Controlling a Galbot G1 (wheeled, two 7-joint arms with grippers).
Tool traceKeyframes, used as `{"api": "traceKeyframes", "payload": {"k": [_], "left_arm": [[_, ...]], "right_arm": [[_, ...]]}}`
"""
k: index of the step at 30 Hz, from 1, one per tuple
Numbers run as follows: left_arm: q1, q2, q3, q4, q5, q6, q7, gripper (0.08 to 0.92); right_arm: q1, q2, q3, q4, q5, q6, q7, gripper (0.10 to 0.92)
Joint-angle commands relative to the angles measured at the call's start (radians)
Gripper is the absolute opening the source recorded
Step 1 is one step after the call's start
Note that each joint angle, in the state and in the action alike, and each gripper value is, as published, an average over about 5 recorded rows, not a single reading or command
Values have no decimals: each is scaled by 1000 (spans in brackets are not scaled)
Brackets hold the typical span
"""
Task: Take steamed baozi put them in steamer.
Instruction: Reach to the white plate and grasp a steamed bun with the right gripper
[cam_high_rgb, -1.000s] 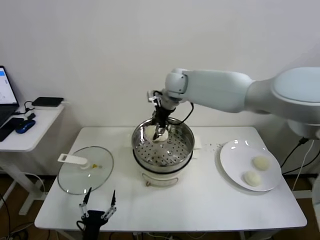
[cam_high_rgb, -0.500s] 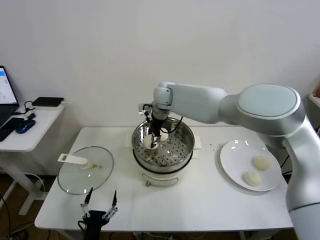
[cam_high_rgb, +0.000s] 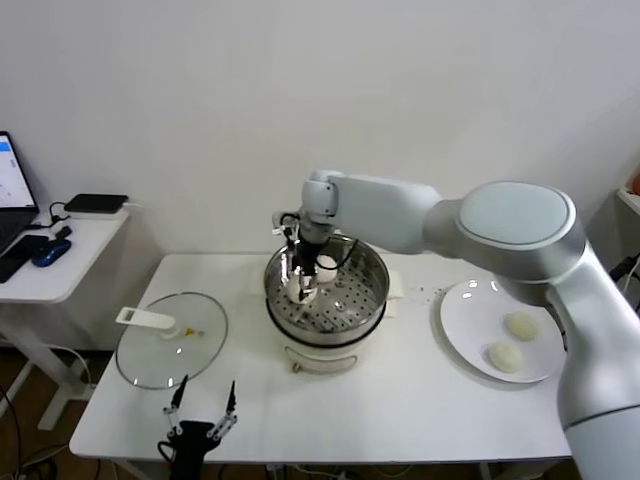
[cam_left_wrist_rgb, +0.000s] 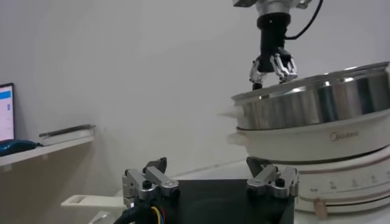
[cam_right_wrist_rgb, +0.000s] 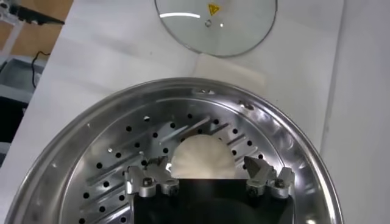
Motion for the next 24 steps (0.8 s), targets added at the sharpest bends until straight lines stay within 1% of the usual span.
{"api": "traceKeyframes", "payload": {"k": [1,4,8,12,17,24], "left_arm": [[6,0,1,-11,7,1,0,823],[10,1,1,-16,9,1,0,823],[15,2,2,-16,12,-1,-1,823],[16,1,2,-17,14,-3,-1,823],[17,-4,1,-22,19,-2,-1,823],[20,-14,-2,-19,28,-2,-1,823]], "right_arm": [[196,-132,-106,168,84,60,-82,823],[281,-220,-198,254,69,107,-126,823],[348,-354,-265,323,25,144,-156,823],[368,-489,-315,376,-58,181,-169,823],[327,-638,-343,406,-198,230,-170,823],[204,-801,-302,423,-351,240,-124,823]]}}
